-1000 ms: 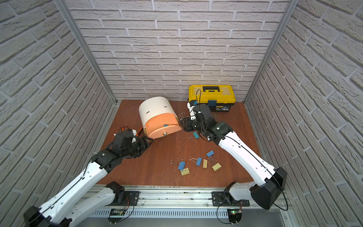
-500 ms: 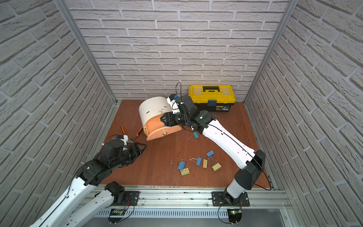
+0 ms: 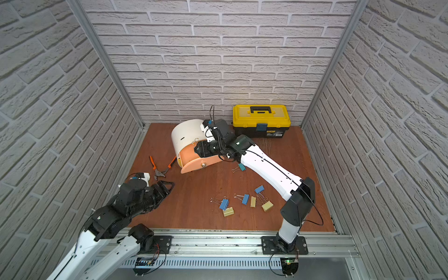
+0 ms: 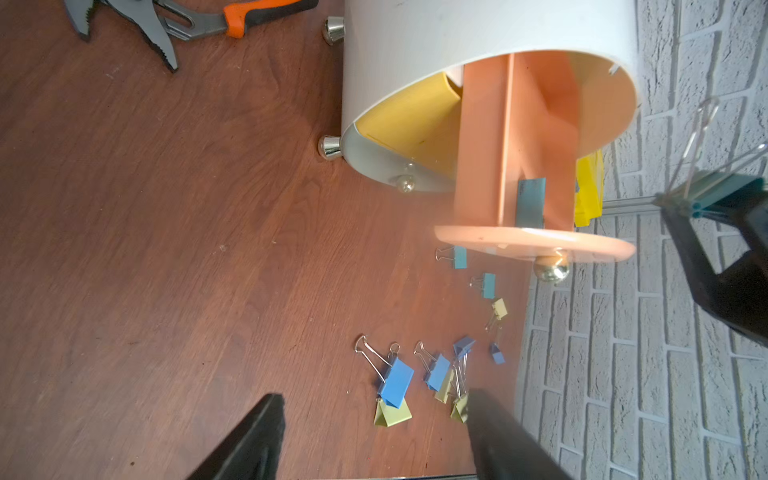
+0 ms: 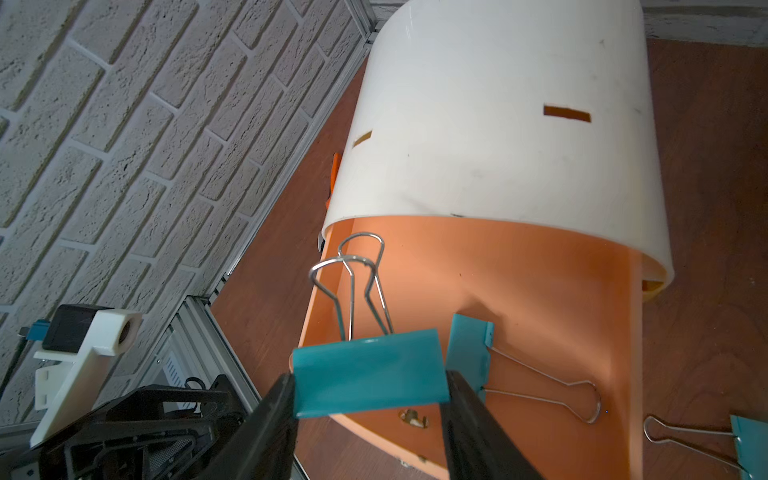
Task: Put the binder clips in the drawer according to color
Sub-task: Place the binder clip in the drawer.
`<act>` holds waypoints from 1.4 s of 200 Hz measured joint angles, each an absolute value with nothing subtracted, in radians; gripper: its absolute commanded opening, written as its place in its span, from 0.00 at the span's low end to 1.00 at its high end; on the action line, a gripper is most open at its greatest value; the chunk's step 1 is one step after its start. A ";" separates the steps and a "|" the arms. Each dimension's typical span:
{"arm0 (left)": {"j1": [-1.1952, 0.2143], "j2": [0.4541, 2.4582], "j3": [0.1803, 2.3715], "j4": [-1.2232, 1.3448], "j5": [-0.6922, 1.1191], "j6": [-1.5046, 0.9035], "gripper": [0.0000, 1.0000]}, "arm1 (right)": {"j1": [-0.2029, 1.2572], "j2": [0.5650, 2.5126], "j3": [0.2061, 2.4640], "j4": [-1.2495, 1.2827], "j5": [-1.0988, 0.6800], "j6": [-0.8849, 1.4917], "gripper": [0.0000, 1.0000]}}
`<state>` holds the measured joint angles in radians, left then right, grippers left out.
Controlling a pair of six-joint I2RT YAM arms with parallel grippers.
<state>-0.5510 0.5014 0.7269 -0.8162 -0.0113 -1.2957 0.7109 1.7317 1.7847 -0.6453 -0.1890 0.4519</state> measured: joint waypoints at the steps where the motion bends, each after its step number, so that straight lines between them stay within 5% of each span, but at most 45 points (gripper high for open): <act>1: -0.551 0.501 0.727 -0.816 -0.012 -1.296 0.74 | 0.711 1.733 1.786 -0.645 -0.189 0.451 0.61; 65: -0.518 0.539 0.727 -0.812 -0.001 -1.294 0.74 | 0.711 1.758 1.847 -0.648 -0.177 0.431 0.71; 146: -0.323 0.641 0.751 -0.804 0.115 -1.224 0.72 | 0.624 1.759 1.857 -0.648 -0.216 0.457 0.67; 221: -0.128 0.834 0.813 -0.738 0.284 -1.118 0.69 | 0.456 1.755 1.768 -0.620 -0.297 0.559 0.47; 280: -0.071 0.908 0.813 -0.699 0.368 -1.073 0.68 | 0.377 1.633 1.457 -0.614 -0.320 0.599 0.34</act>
<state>-0.0711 0.9081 0.8127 -0.6991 0.3676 -1.0725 0.3775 1.6333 1.4574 -0.6144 -0.3202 0.5991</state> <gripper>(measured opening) 0.677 0.361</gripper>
